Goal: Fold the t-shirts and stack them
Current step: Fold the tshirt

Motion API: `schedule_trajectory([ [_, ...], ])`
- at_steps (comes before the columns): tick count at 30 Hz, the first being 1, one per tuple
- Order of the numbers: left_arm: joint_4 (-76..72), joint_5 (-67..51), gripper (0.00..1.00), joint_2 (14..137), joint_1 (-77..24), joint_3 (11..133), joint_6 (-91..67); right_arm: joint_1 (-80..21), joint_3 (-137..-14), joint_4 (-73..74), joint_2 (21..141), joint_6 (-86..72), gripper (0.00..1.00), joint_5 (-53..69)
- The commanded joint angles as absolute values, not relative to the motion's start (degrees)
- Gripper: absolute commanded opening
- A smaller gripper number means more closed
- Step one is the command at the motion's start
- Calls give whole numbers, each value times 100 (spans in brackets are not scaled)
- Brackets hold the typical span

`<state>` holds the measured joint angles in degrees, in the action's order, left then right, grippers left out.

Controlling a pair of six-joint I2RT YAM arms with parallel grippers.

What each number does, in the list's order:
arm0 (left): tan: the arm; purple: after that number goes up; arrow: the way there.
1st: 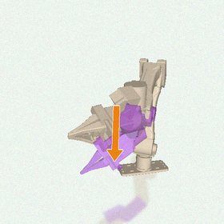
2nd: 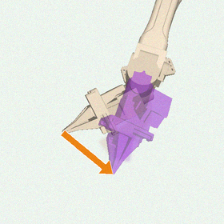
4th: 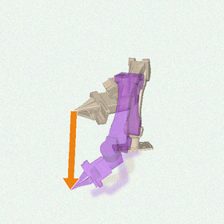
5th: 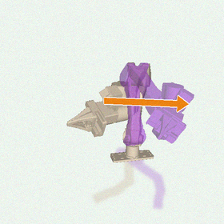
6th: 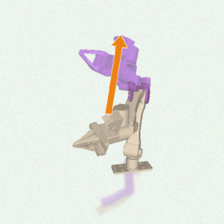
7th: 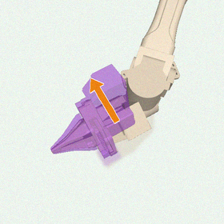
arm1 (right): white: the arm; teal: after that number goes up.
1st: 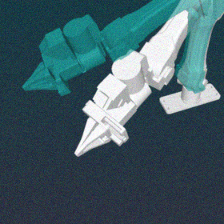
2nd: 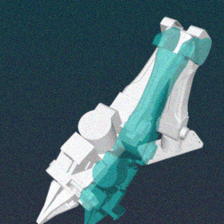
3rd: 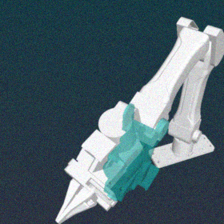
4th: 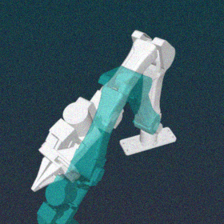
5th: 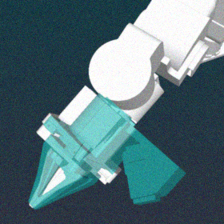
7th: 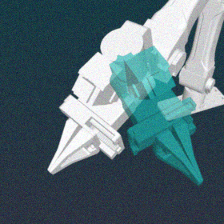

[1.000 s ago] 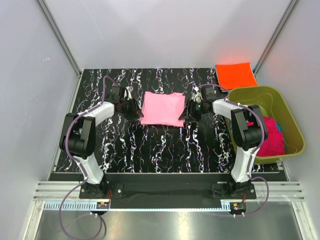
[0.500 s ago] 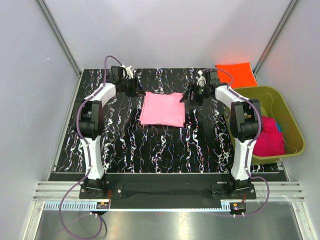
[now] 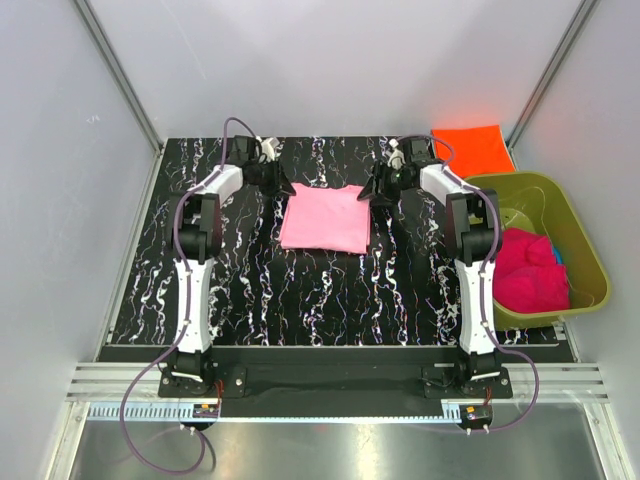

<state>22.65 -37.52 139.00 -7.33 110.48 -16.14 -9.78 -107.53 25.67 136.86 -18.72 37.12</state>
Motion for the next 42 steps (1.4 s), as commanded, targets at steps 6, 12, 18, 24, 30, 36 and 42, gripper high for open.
schedule_trajectory([
  [6, 1995, -4166, 0, 14185, -607, 11646, -1836, -949, -11057, 2444, 13764, -1670, 20, 3437],
  [12, 1811, -4201, 0, 14282, -598, 11637, -2152, -949, -10828, 1855, 13500, -1784, 0, 3551],
  [18, 1319, -4368, 0, 14238, -598, 11417, -2478, -958, -10381, 801, 13298, -2020, 0, 3568],
  [24, 1239, -4456, 0, 14309, -589, 11470, -2628, -958, -10265, 45, 13403, -2364, 0, 3594],
  [30, 1116, -4456, 0, 14256, -563, 11364, -2637, -967, -9695, -1053, 13123, -2750, 0, 3437],
  [36, 1107, -4412, 0, 14256, -536, 11382, -2724, -967, -9914, -1099, 13377, -2909, 0, 3358],
  [42, 1099, -4263, 0, 14264, -440, 11312, -2935, -958, -10142, -765, 13710, -2971, 0, 2883],
])
